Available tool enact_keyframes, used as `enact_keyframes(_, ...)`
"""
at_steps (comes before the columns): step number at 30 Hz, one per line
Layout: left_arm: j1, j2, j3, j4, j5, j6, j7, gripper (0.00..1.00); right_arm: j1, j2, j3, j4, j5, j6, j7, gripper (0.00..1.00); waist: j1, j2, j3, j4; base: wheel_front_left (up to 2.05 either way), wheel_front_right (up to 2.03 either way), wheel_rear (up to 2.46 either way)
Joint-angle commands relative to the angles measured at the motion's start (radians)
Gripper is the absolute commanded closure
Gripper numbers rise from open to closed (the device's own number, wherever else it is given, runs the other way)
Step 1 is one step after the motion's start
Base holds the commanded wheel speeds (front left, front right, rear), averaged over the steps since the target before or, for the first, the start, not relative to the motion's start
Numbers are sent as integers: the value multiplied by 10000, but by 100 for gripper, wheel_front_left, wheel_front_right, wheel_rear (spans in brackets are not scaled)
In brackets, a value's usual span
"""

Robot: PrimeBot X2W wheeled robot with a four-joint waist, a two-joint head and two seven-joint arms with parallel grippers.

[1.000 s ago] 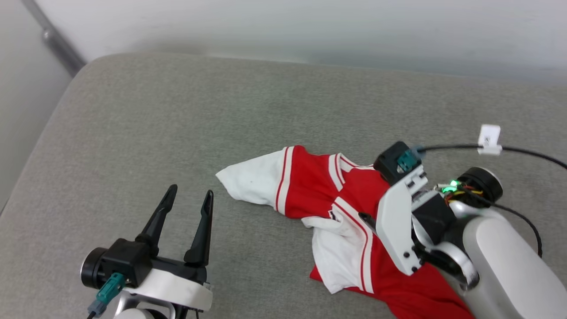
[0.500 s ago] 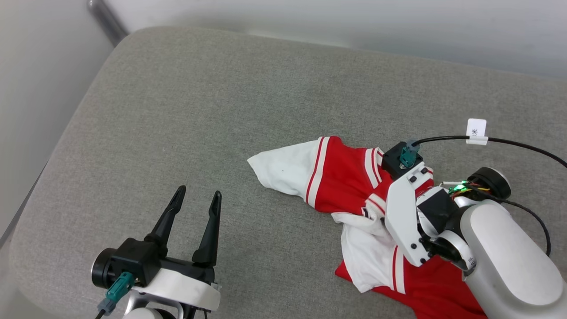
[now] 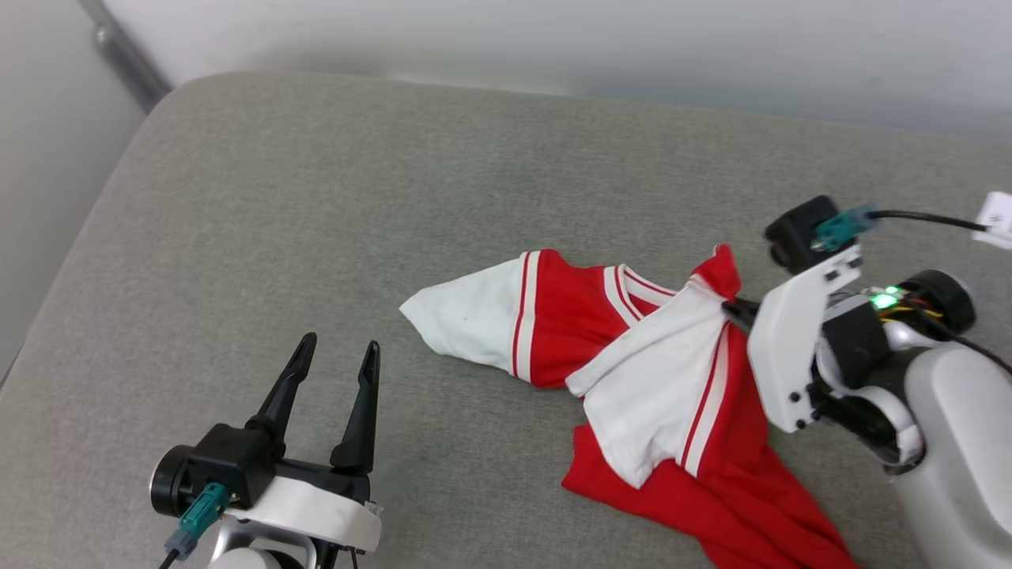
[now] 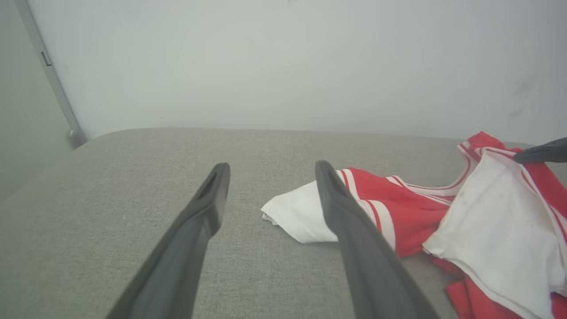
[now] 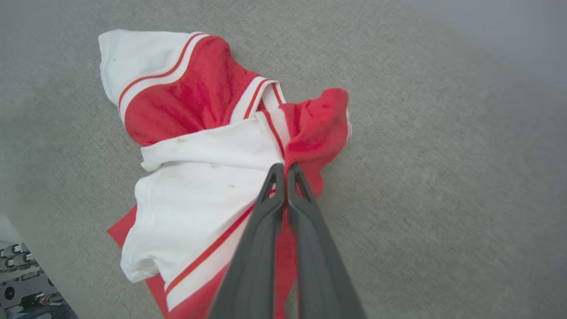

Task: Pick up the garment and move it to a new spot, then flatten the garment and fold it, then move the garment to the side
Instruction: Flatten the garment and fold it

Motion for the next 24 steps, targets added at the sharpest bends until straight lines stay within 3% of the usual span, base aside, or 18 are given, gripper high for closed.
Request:
enact_keyframes(1,-66,14,11,3,35,-14,-25,0,114,-72,-167,-97,57,-7,-105,100,0,0,-139,-233,0,0,0)
enact_keyframes(11,-33,144,2,45,34,-26,-25,0,892,-634,-2346,49,455,-5,-984,100,0,0,-197,-915,0,0,0)
enact_keyframes(18,-254,264,-161,156,-27,-29,-25,0,1529,-1354,-3600,1669,93,-7,-1445,100,0,0,149,-1100,0,0,0)
enact_keyframes(19,-276,274,-192,174,-24,-29,-25,0,1586,-1507,-3713,1986,-109,-7,-1593,59,0,0,203,-1108,0,0,0)
enact_keyframes(20,-316,280,-205,210,-24,-29,-25,0,1628,-1592,-3854,2301,-337,-7,-1750,0,0,0,242,-1116,0,0,0)
enact_keyframes(24,-443,284,-227,326,-4,-28,-25,0,1716,-1482,-4061,3253,-1008,-7,-2474,0,0,0,288,-1221,0,0,0)
